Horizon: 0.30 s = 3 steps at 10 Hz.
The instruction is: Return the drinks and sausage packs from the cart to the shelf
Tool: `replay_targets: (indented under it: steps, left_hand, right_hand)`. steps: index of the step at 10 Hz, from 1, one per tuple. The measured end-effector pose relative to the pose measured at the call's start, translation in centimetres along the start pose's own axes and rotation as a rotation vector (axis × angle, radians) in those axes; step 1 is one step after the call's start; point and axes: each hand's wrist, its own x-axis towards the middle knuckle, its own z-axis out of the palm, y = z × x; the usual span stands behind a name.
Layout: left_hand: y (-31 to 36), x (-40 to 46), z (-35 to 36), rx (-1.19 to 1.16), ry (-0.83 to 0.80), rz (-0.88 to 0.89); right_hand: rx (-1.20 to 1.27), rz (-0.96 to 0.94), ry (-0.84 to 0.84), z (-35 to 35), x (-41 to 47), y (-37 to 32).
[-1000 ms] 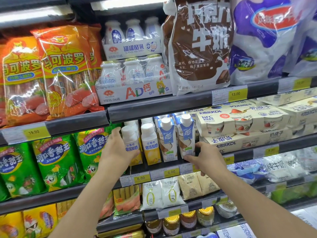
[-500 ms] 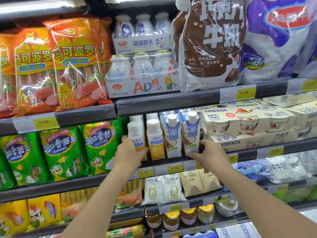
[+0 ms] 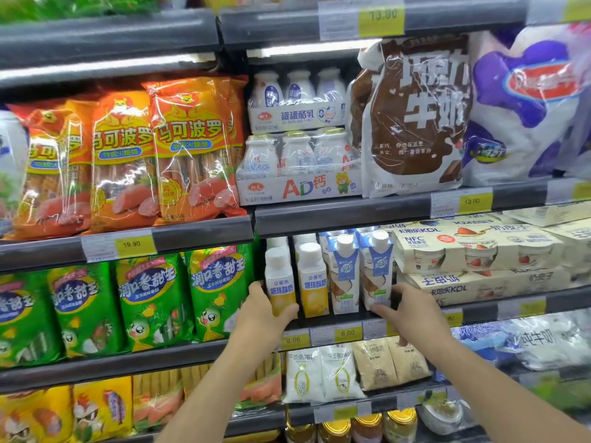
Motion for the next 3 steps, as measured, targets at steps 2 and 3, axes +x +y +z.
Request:
replay_targets:
  steps: [2,3]
  left_hand:
    - [-1.7,-0.4,-2.5,0.094,-0.109,0.071]
    - [-1.3,-1.1,-4.0,0.231,-0.131,0.084]
  right_hand:
    - [-0.044,0.004,0.020,0.1,-1.5,-0.5]
    - [-0.054,-0.022,0.090,-0.1,-2.1,-0.3]
